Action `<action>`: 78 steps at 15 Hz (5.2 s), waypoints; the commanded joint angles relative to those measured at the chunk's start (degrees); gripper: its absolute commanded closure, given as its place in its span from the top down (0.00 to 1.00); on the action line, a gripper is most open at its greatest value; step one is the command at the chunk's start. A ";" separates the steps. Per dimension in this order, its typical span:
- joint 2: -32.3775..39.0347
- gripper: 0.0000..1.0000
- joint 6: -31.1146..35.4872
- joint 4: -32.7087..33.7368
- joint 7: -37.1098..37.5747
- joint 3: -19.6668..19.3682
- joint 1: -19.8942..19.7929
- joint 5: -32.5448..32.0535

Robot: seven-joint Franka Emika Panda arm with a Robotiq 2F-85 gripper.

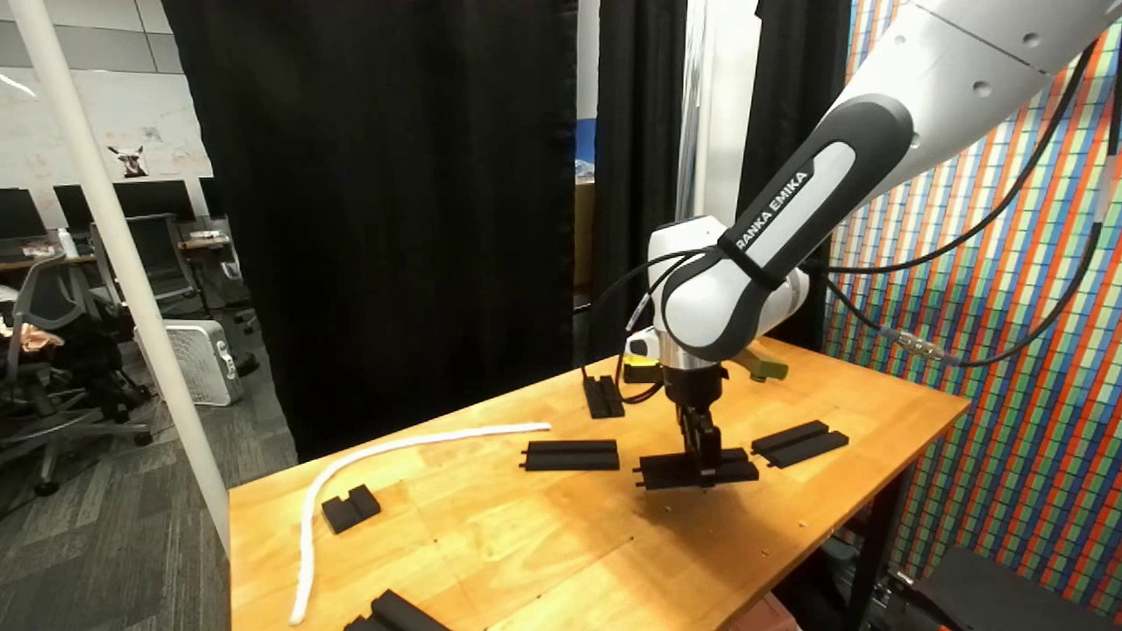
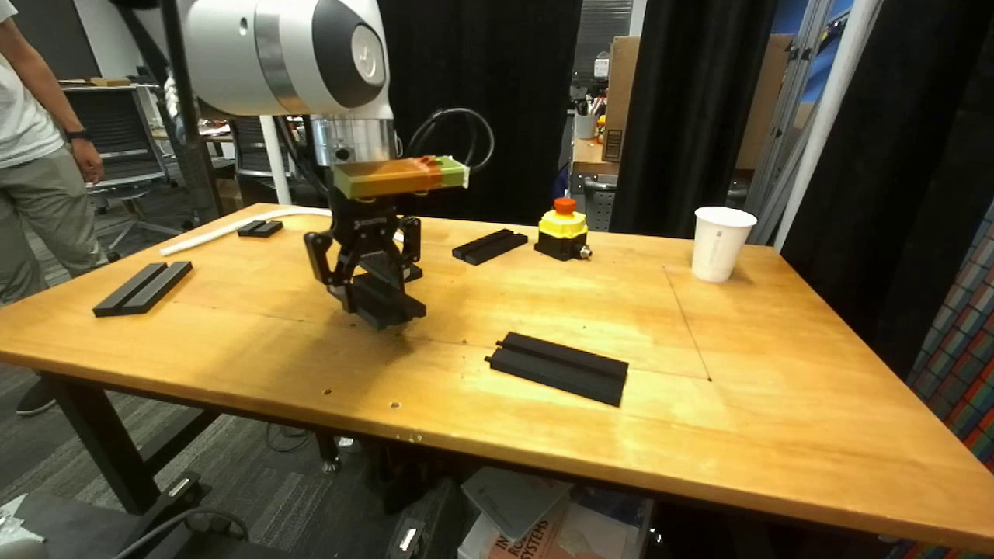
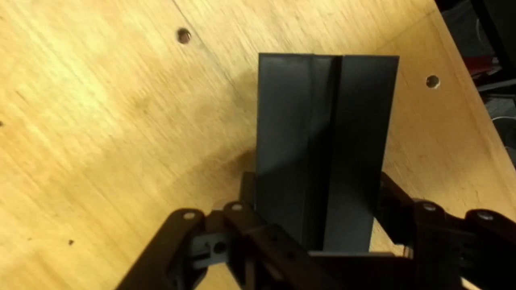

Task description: Pick up the black objects and put them in a straight line.

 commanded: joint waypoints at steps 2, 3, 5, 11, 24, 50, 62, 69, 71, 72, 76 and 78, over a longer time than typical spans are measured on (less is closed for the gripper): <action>-2.32 0.46 -3.49 1.69 -8.55 -3.11 -0.44 0.46; -2.22 0.46 -2.92 1.58 -10.09 -3.55 -0.42 0.48; -1.76 0.46 -2.02 1.38 -12.52 -4.11 -0.40 0.42; -0.05 0.46 -1.14 1.81 -19.39 -5.34 -0.99 -0.03; 5.49 0.46 8.24 2.31 -24.80 -6.91 -4.49 0.26; 8.01 0.46 9.62 1.95 -32.91 -6.50 -6.89 1.89; 8.19 0.46 10.44 1.45 -39.47 -6.93 -7.00 -0.20; 8.30 0.46 12.49 0.69 -38.19 -7.28 -6.96 0.57; 8.43 0.46 13.29 0.51 -37.77 -7.31 -7.18 1.06; 8.51 0.46 13.63 0.47 -37.68 -7.31 -7.33 1.30; 8.66 0.46 14.76 0.18 -36.02 -7.50 -7.70 1.58; 8.64 0.46 15.44 -0.07 -33.75 -7.85 -7.64 1.10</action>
